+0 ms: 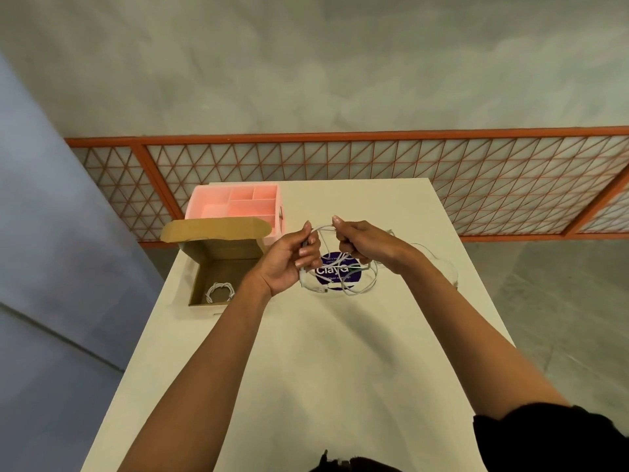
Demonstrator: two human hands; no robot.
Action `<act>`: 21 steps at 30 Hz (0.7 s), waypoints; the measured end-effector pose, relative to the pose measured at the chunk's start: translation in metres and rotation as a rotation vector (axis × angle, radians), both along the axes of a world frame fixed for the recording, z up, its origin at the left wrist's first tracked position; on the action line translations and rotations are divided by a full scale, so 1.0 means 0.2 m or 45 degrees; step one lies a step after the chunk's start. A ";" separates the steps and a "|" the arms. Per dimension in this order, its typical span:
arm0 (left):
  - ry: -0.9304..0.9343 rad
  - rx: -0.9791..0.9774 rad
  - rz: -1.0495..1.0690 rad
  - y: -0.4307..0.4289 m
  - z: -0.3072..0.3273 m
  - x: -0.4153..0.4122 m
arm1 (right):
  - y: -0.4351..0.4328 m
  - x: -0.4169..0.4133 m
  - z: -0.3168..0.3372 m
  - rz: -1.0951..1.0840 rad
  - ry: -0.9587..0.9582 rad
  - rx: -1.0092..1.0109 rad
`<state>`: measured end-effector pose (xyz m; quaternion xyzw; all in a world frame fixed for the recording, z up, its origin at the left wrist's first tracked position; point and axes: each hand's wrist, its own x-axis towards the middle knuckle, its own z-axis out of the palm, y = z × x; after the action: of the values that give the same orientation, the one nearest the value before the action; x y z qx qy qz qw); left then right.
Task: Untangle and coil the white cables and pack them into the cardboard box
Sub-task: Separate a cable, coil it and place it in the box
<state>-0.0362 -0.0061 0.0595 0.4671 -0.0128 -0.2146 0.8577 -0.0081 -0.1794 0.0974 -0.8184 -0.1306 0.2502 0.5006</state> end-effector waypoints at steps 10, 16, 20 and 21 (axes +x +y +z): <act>-0.001 -0.143 0.081 -0.03 -0.05 -0.03 | -0.09 0.02 -0.03 -0.049 -0.296 0.155; -0.014 -0.290 0.066 -0.07 -0.01 -0.04 | -0.10 0.03 -0.05 -0.099 -0.544 -0.031; -0.038 -0.353 0.087 -0.06 0.03 -0.01 | -0.10 0.00 -0.23 -0.064 -0.442 -0.191; -0.049 -0.344 0.089 -0.06 0.03 0.00 | -0.10 -0.01 -0.27 -0.072 -0.394 -0.186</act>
<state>-0.0365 -0.0179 0.0658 0.3515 -0.0418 -0.1719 0.9193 -0.0105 -0.1992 0.0428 -0.8846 -0.1647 0.1158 0.4206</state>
